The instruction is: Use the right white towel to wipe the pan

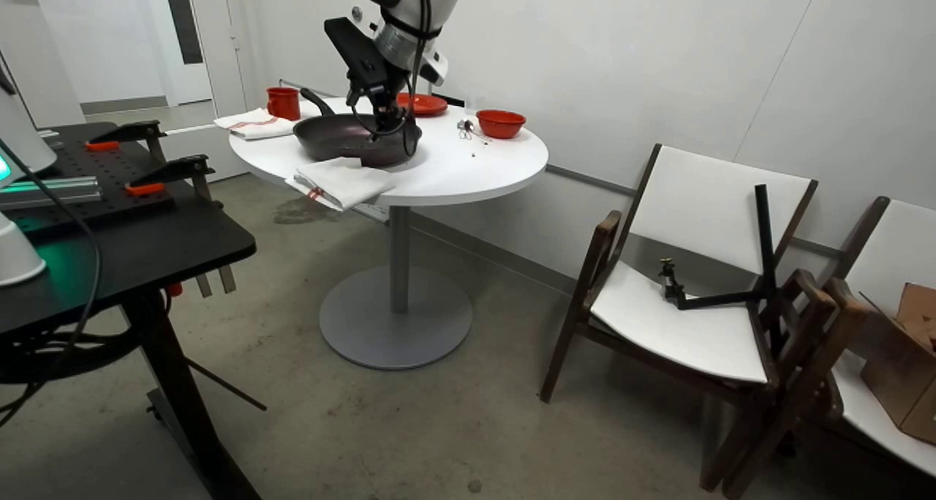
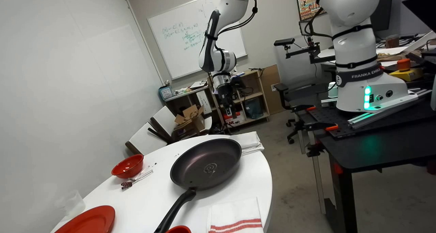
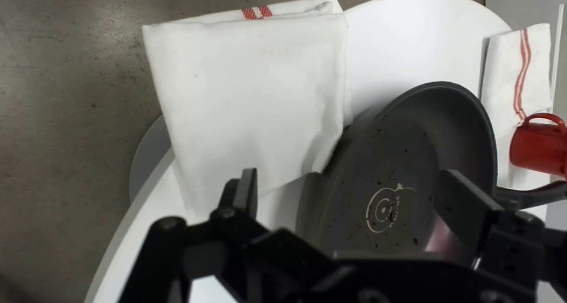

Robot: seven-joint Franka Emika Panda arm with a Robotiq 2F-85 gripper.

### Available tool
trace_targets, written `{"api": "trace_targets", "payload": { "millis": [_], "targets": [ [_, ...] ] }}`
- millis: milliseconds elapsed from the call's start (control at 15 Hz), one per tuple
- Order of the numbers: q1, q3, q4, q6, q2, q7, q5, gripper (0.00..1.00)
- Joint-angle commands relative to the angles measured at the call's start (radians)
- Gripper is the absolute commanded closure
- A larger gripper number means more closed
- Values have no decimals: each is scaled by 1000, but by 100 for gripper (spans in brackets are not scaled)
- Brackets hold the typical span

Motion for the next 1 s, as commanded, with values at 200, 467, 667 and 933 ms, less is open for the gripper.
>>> {"api": "trace_targets", "payload": {
  "millis": [200,467,667,933],
  "targets": [
    [-39,22,122,-33,136,26,-47,0],
    [-60,28,169,-41,193,41,-73,0],
    [-73,37,199,-52,233,54,-93,0],
    [-84,54,230,-64,275,71,-124,0]
  ]
}}
